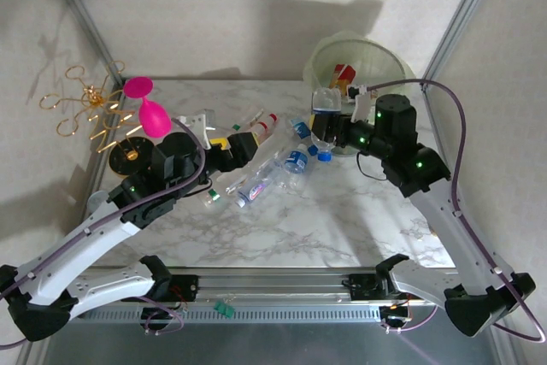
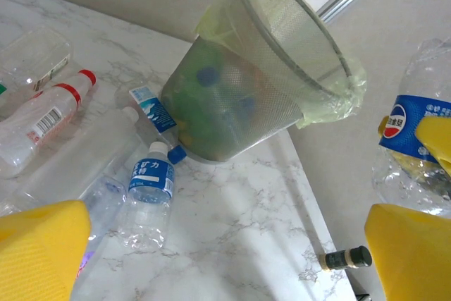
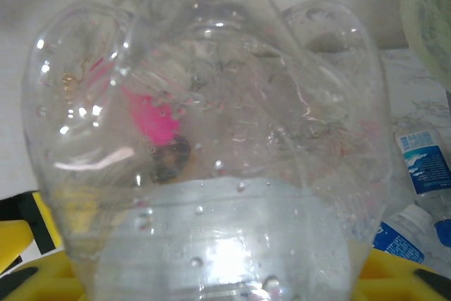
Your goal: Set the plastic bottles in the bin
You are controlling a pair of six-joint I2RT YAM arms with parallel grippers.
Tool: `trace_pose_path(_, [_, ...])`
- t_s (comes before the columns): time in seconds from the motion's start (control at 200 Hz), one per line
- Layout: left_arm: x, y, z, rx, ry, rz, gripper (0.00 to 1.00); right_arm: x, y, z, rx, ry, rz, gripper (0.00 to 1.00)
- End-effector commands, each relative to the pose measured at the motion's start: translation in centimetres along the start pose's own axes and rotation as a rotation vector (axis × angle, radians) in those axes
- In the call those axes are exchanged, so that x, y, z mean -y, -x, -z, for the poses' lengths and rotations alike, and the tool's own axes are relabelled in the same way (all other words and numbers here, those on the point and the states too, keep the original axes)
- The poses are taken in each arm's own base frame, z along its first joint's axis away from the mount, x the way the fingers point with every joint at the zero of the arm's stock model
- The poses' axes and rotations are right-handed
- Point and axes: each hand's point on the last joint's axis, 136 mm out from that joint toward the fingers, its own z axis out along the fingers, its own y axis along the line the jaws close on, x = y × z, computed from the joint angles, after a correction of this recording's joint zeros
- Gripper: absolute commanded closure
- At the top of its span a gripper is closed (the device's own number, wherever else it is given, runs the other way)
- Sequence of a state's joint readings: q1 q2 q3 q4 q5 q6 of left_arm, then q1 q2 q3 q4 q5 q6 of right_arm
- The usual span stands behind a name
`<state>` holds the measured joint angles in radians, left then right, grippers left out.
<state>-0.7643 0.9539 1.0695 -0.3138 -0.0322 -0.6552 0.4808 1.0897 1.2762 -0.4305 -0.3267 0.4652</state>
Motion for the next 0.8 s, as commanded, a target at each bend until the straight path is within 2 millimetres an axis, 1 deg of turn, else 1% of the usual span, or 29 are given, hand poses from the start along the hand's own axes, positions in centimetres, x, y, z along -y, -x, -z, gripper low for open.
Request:
trace_pose_path(0.0, [0.7,0.4,0.7,0.017,-0.036,-0.015,0.00,-1.9,2.2,0.6,0.033,0.064,0.004,0.51])
trace_pose_path(0.075, [0.7,0.5,0.8,0.019,-0.037,-0.022,0.00,-2.0,3.4,0.8,0.048,0.060,0.010,0.51])
trace_pose_path(0.14, [0.8,0.5,0.9,0.020,-0.039,-0.027,0.00,-1.9,4.8,1.2,0.072,0.044,0.014,0.51])
trace_pose_path(0.3, [0.4,0.3,0.6,0.015,-0.019,-0.046,0.00,-1.6,9.4,3.1,0.159,-0.007,0.030,0.51])
trace_pose_path(0.416, [0.4,0.3,0.2,0.012,-0.013,-0.056,0.01,-0.2,12.8,4.3,0.236,-0.117,0.060,0.51])
trace_pose_path(0.496, [0.3,0.4,0.0,0.016,-0.008,-0.058,0.00,1.9,14.4,4.5,0.275,-0.238,0.081,0.50])
trace_pose_path(0.591, [0.1,0.2,-0.2,0.014,-0.002,-0.061,0.00,4.5,15.6,4.5,0.301,-0.338,0.076,0.50])
trace_pose_path(0.691, [-0.2,0.1,-0.3,0.017,0.006,-0.069,0.00,7.3,16.4,3.6,0.304,-0.449,0.080,0.50])
trace_pose_path(0.796, [-0.1,0.0,-0.7,0.013,0.009,-0.078,0.00,10.5,16.7,2.2,0.289,-0.568,0.080,0.49])
